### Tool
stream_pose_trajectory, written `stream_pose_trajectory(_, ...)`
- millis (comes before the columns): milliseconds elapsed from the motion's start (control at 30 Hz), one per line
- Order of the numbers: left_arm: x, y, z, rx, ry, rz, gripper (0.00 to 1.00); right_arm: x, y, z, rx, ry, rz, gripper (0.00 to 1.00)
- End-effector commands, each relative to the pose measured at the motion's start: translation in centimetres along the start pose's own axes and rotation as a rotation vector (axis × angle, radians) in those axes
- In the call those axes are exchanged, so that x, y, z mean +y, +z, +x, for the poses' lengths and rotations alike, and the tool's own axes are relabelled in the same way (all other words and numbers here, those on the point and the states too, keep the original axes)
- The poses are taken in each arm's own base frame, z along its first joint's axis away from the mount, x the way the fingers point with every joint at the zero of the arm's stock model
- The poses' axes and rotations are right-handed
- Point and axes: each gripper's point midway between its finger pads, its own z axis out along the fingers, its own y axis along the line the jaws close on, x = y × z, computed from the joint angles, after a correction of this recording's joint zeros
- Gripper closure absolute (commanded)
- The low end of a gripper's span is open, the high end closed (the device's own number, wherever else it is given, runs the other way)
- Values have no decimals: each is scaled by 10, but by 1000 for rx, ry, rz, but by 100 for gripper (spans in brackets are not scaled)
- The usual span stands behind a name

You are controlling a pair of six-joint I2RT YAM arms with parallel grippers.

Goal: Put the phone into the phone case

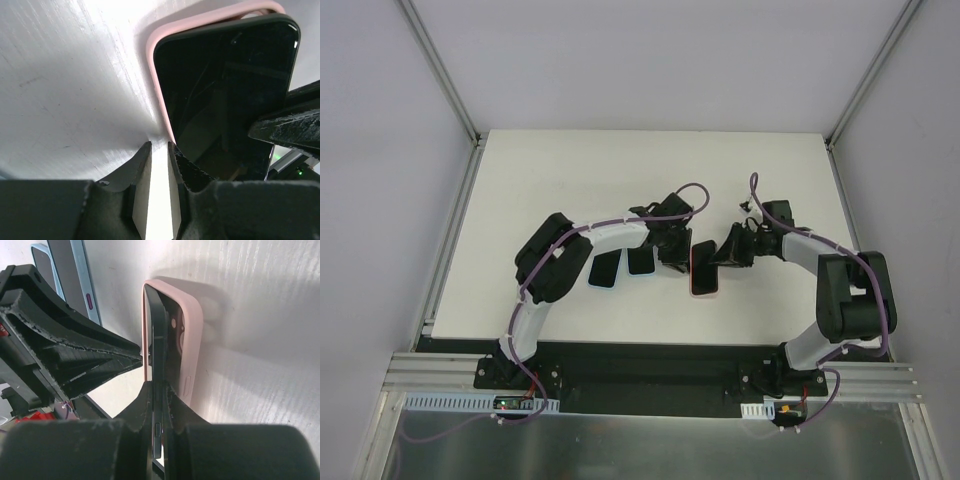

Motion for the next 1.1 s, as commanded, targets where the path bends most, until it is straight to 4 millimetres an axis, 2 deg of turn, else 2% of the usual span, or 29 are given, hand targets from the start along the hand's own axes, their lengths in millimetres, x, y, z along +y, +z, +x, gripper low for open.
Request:
stream_pose_trajectory(0,-13,-7,5,11,27,24,80,-12,8,30,120,49,64,94)
stream_pose_trajectory(133,-15,-17,2,-15,30,18,78,-13,9,28,117,68,81,85)
stream_pose_trajectory(200,-16,-23,-1,-32,37,18,72,-17,6,25,104,66,112,81)
stream_pose_trajectory(433,-18,-27,-2,-40,40,22,64,-14,-21,18,63,27,217,62)
stream_pose_trajectory(600,-21,-31,-6,-58,48,26,62,-14,-42,10,35,1,307,54)
stream_pose_trajectory(767,-28,-35,-10,-64,64,46,59,-17,-52,8,23,-4,363,52)
stream_pose_trajectory(900,-32,-35,-12,-65,68,60,56,-19,-47,13,36,3,339,52)
stream_pose_trajectory(1067,-34,-29,-10,-41,61,74,55,-17,-35,19,55,20,276,65)
